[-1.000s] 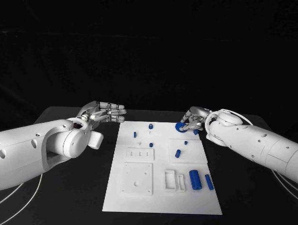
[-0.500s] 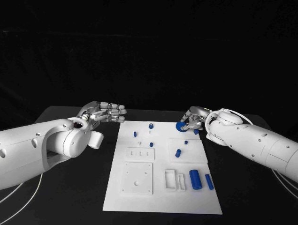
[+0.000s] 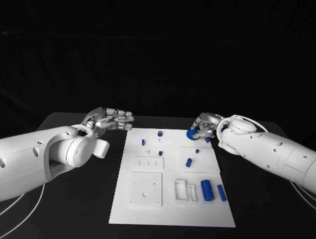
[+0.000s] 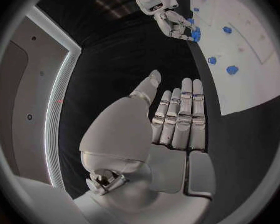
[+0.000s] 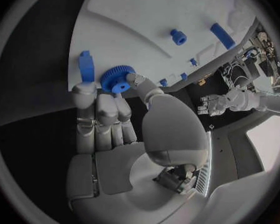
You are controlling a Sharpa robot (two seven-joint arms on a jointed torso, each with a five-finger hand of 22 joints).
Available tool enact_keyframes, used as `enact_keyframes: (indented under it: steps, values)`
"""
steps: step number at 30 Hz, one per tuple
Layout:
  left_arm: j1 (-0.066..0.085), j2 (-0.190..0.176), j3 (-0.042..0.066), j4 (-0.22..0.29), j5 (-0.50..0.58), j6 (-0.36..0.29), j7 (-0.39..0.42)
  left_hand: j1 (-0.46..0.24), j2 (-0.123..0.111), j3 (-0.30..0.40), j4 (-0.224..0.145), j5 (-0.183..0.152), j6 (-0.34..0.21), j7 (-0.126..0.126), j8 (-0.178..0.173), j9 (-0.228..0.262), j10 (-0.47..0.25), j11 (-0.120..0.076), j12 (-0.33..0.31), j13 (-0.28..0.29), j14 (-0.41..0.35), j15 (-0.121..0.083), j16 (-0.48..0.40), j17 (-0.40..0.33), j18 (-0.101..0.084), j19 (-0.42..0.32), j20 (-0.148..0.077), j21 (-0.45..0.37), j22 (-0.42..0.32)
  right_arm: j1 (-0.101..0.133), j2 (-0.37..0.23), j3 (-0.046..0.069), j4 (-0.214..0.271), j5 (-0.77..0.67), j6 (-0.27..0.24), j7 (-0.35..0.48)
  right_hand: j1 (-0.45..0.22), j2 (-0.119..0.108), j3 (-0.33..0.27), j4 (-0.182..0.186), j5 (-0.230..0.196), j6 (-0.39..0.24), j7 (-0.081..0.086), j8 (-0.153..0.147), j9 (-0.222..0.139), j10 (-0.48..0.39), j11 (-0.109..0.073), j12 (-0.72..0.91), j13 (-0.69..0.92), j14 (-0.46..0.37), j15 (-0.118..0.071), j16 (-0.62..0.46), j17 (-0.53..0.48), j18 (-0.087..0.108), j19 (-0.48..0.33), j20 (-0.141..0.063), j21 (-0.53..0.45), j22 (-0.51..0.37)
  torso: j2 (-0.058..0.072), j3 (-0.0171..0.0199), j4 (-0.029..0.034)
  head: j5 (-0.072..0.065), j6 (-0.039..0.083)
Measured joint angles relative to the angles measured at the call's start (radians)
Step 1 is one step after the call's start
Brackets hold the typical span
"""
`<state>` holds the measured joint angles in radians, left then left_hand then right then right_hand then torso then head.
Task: Assemble the parts on the task board
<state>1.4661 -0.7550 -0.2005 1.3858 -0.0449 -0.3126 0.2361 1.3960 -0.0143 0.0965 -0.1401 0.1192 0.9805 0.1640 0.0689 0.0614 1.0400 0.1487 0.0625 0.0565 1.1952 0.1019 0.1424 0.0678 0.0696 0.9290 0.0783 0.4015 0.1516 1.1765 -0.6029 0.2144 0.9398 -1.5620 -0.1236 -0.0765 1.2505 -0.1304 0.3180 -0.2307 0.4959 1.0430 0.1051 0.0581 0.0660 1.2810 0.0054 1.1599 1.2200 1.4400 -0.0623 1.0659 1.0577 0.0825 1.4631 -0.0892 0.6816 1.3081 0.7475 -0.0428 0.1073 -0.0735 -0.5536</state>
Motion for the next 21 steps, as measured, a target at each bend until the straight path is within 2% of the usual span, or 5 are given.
enact_keyframes:
  steps: [7,14,21]
  values:
    - [0.0,-0.003,0.0,0.002,-0.001,0.0,-0.001,0.0,0.0,0.0,0.0,0.0,0.0,0.0,0.0,0.0,0.0,0.0,0.0,0.0,0.0,0.0,0.0,0.0,0.0,0.0,0.0,0.0,0.0,-0.005,-0.008,-0.003,0.037,-0.034,-0.033,-0.011,-0.005,0.001,-0.011,0.02,0.0,0.028,0.0,0.001,0.004,-0.005,-0.005,0.0,0.0,0.004,-0.003,0.0,0.0,0.003,0.0,0.0,-0.006,0.0,0.0,-0.0004,0.0003,0.002,0.002]
    - [0.0,-0.004,0.0,0.004,-0.001,0.0,-0.002,0.0,0.0,0.0,0.0,0.0,0.0,0.0,0.0,0.0,0.0,0.0,0.0,0.0,0.0,0.0,0.0,0.0,0.0,0.0,0.0,0.0,-0.002,-0.008,-0.02,-0.004,0.092,-0.077,-0.068,-0.037,-0.009,-0.003,0.009,0.041,-0.017,0.047,-0.01,0.001,-0.001,0.0,-0.011,0.0,0.001,0.007,-0.006,0.0,0.001,0.009,0.0,0.0,-0.006,0.0,-0.001,-0.0017,0.0003,0.003,0.006]
    - [0.0,-0.006,0.0,0.006,-0.001,0.0,-0.002,0.0,0.0,0.0,0.0,0.0,0.0,0.0,0.0,0.0,0.0,0.0,0.0,0.0,0.0,0.0,0.0,0.0,0.0,0.0,0.0,0.0,-0.002,-0.007,-0.037,-0.004,0.172,-0.12,-0.108,-0.073,-0.008,-0.023,0.042,0.061,-0.043,0.055,-0.009,0.0,-0.001,0.0,-0.011,0.0,0.001,0.007,-0.006,-0.008,0.001,0.009,0.004,-0.004,0.0,0.0,-0.001,-0.0017,0.0,0.007,0.01]
